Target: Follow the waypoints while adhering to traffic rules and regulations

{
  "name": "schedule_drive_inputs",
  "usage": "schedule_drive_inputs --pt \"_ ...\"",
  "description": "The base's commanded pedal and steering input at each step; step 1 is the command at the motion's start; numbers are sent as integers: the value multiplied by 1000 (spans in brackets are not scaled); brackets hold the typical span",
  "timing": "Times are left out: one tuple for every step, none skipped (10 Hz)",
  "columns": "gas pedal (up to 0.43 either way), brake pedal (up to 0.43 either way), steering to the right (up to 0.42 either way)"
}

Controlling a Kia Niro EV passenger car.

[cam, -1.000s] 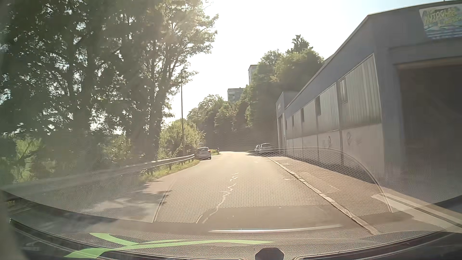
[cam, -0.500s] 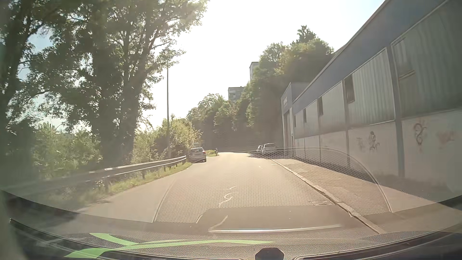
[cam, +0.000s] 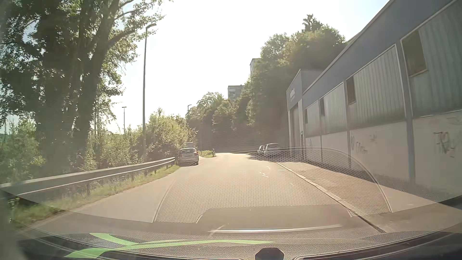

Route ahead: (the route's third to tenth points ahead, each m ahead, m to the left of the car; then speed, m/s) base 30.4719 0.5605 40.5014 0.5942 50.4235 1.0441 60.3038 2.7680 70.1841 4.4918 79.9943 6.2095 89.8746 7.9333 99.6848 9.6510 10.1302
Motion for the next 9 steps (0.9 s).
schedule_drive_inputs --pt "39 0 -4" --pt "39 0 -4" --pt "39 0 -3" --pt "39 0 -3" --pt "39 0 -3" --pt "39 0 -3" --pt "39 0 -3" --pt "39 0 -3" --pt "39 0 -3"
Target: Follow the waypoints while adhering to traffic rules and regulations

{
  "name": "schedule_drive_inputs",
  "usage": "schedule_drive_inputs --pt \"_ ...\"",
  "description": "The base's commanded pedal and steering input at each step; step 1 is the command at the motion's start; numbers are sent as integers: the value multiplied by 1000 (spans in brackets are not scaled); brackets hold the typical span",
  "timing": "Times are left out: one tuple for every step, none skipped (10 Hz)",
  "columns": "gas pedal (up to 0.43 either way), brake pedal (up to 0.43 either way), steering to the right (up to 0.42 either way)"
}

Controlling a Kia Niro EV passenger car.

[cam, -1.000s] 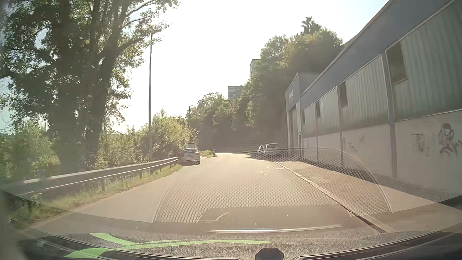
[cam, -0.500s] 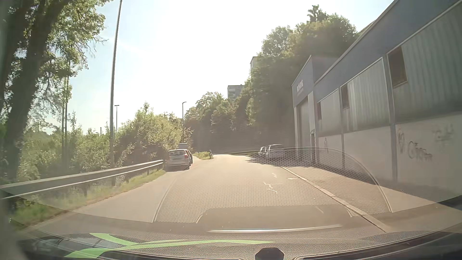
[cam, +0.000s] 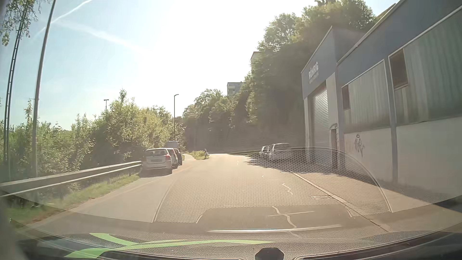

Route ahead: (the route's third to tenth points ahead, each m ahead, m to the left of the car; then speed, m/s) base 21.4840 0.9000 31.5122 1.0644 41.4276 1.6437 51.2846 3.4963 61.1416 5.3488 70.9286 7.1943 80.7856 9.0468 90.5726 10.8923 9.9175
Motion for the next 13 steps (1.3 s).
schedule_drive_inputs --pt "39 0 -3" --pt "39 0 -3" --pt "39 0 -3" --pt "39 0 -3" --pt "39 0 -3" --pt "39 0 -3" --pt "39 0 -3" --pt "39 0 -3" --pt "39 0 -3" --pt "39 0 -4" --pt "39 0 -4" --pt "39 0 -5" --pt "39 0 -7"
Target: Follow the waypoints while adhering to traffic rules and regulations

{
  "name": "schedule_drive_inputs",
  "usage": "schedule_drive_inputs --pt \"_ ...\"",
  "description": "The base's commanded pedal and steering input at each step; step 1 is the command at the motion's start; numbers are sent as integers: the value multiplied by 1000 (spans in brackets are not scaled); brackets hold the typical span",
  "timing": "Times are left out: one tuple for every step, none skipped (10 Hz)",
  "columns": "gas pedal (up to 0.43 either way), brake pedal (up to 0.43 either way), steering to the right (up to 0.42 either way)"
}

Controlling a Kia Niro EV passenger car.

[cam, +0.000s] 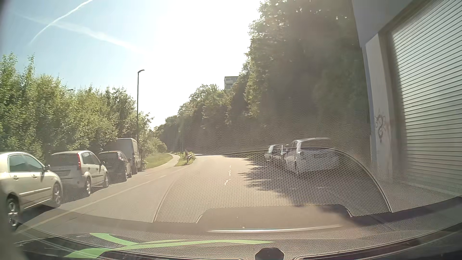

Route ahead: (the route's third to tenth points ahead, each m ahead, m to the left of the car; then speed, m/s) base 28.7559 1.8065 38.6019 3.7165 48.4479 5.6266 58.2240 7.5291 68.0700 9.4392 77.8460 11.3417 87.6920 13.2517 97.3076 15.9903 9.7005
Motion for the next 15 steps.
schedule_drive_inputs --pt "39 0 -9" --pt "39 0 -9" --pt "39 0 -10" --pt "39 0 -11" --pt "39 0 -14" --pt "39 0 -16" --pt "39 0 -17" --pt "39 0 -18" --pt "47 0 -19" --pt "47 0 -19" --pt "59 0 -19" --pt "67 0 -20" --pt "67 0 -19" --pt "67 0 -20" --pt "79 0 -20"
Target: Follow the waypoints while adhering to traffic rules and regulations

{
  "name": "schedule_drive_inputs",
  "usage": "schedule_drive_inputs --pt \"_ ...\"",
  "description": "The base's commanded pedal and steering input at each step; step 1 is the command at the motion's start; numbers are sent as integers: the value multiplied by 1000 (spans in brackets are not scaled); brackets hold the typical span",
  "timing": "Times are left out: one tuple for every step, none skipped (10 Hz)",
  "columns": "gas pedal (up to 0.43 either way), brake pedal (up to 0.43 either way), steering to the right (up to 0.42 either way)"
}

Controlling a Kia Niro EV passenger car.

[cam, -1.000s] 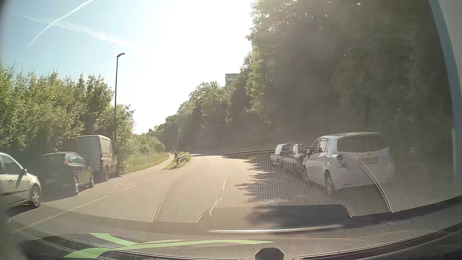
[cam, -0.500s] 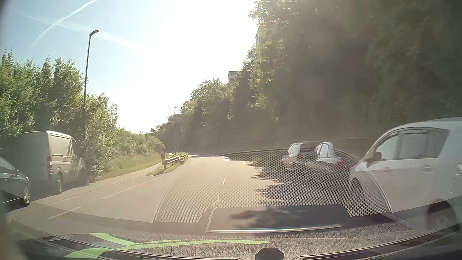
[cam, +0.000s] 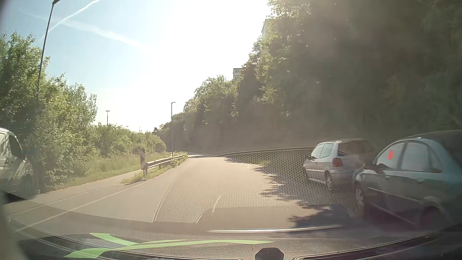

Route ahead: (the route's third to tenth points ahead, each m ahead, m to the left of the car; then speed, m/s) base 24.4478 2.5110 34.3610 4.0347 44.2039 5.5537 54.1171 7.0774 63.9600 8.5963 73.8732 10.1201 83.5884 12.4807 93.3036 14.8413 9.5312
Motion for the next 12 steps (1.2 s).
schedule_drive_inputs --pt "87 0 -20" --pt "98 0 -19" --pt "98 0 -19" --pt "98 0 -20" --pt "98 0 -20" --pt "98 0 -21" --pt "98 0 -21" --pt "98 0 -22" --pt "98 0 -23" --pt "98 0 -25" --pt "98 0 -28" --pt "98 0 -29"
